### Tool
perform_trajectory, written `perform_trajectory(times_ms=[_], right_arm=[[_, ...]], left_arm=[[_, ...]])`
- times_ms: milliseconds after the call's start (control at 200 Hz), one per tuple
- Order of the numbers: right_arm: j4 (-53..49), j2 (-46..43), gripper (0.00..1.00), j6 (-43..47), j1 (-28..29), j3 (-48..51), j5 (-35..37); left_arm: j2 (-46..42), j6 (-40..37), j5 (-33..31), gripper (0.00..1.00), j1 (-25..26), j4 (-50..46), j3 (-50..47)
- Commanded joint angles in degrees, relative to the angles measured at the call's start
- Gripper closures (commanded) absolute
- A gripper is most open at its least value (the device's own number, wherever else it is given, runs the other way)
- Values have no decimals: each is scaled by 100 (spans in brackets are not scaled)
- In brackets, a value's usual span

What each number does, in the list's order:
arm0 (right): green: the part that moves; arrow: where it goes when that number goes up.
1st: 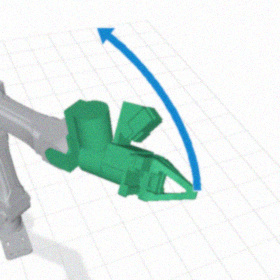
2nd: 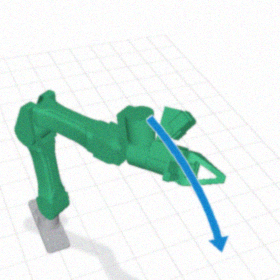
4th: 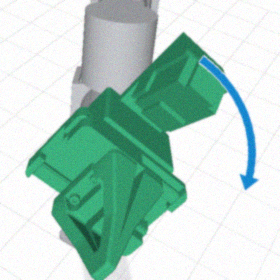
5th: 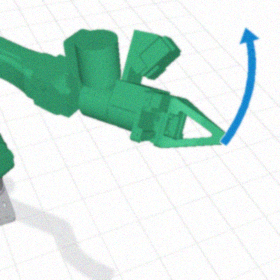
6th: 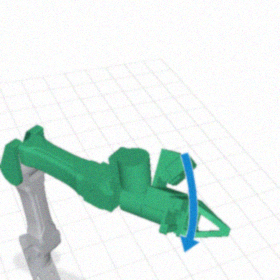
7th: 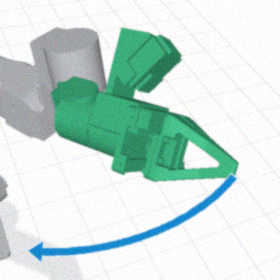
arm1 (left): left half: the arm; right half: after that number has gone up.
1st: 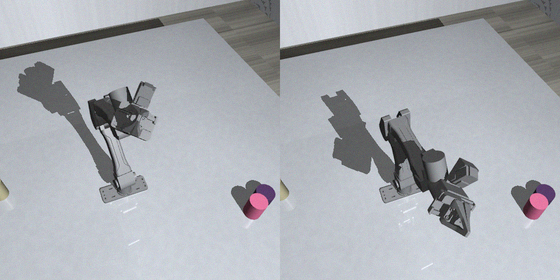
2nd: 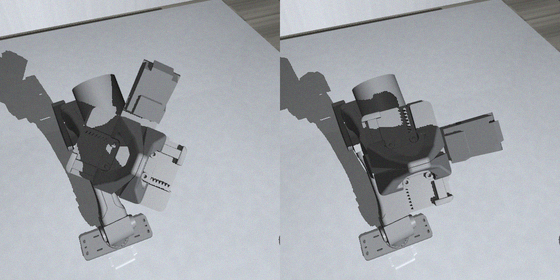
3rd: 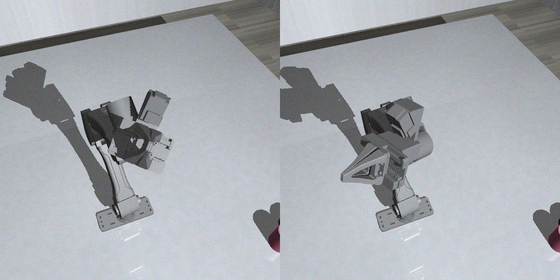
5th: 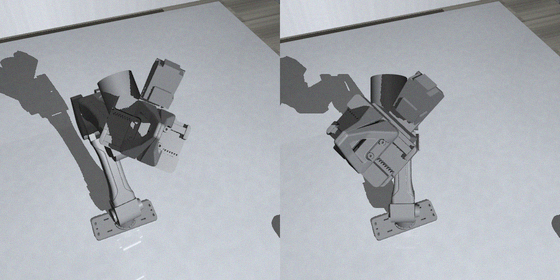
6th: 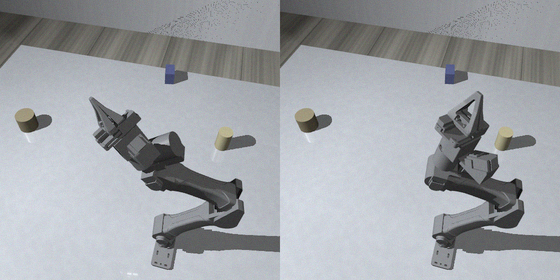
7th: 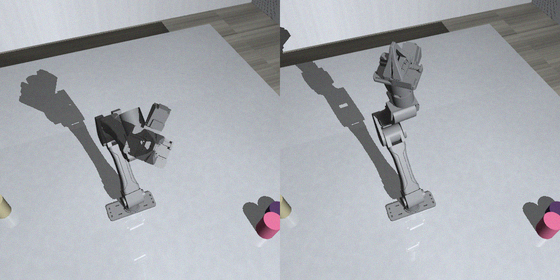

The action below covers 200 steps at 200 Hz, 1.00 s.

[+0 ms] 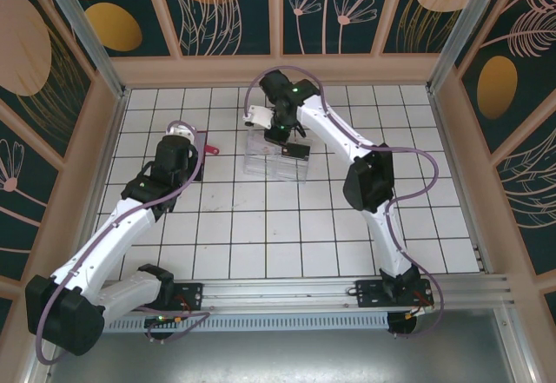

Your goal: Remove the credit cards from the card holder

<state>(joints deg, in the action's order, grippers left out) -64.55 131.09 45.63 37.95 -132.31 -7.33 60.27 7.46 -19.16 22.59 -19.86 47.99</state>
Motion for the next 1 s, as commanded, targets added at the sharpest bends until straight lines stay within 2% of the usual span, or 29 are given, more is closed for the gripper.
perform_trajectory(times_ms=[0,240,620,996], right_arm=[[-181,82,100,144,102,-276,50],[-115,18,100,248,221,-339,-27],[-44,355,100,293,82,-287,155],[-65,304,100,359,114,243,100]], left_arm=[[2,-129,-68,100,-26,183,-61],[46,-163,-49,100,-26,184,-61],[89,-227,-57,100,-26,188,-99],[64,-241,-43,100,-26,175,-112]])
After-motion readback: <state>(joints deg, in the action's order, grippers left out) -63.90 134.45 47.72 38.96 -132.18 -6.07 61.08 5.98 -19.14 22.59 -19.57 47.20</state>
